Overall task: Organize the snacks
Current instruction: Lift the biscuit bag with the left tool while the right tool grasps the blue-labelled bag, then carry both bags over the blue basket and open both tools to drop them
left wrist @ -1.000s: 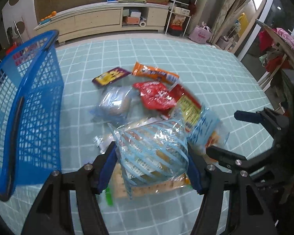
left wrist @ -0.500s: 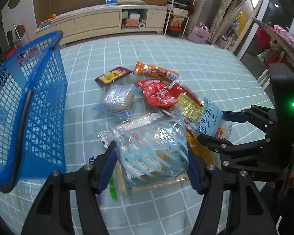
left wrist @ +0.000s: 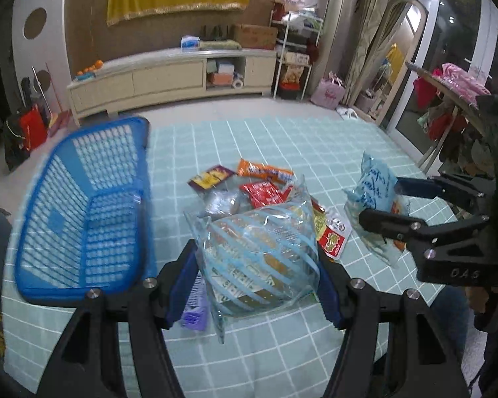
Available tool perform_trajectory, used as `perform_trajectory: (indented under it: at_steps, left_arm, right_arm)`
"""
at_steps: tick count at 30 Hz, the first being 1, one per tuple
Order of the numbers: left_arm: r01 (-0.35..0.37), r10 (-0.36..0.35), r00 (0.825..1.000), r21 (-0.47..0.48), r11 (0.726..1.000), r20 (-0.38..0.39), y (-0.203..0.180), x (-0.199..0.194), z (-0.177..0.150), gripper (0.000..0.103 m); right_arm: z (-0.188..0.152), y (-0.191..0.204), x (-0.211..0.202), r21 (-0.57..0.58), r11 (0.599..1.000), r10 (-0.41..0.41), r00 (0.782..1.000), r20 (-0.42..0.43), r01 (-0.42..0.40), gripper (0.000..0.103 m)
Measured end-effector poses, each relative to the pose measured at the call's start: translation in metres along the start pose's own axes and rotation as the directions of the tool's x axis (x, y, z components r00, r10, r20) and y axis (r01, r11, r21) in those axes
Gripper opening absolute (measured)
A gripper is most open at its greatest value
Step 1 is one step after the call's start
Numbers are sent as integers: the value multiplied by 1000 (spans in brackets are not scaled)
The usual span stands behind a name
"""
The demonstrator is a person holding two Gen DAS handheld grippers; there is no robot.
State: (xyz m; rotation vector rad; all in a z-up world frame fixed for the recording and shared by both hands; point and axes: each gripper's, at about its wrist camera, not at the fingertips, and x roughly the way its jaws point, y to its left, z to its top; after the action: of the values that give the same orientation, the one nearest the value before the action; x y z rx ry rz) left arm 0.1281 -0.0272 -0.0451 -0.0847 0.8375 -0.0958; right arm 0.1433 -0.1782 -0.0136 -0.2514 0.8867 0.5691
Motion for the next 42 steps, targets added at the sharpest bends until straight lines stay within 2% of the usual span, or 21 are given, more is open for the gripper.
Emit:
perform_trajectory:
  at_steps: [4,11,18,27,37,42]
  left_arm:
    - [-48,46,998,27,998,51,11,-30,7,62]
    - [-87,86,989,3,996,121,50,-77,24,62]
    - [-149,153,982,-47,988,108,109,-95,42,63]
    - [-203,208,976,-86,976,65,166,-76,48,63]
    - [-157,156,988,-119,980,-15,211,-22,57,63]
    - [-134,129,991,-129,983,-45,227,3,67,63]
  right_arm:
    - [17,24,-23,-9,1000,16,997,69,-16,73]
    - [52,63,-43,-52,996,77,988,133,-70,73]
    - [89,90,-41,-75,988,148,976,160,-138,73]
    - [129,126,6,-71,985,165,977,135,-157,73]
    - [147,143,75,-30,985,168,986,17,-167,73]
    - [160,141,95,-30,983,181,983,-11,-181,73]
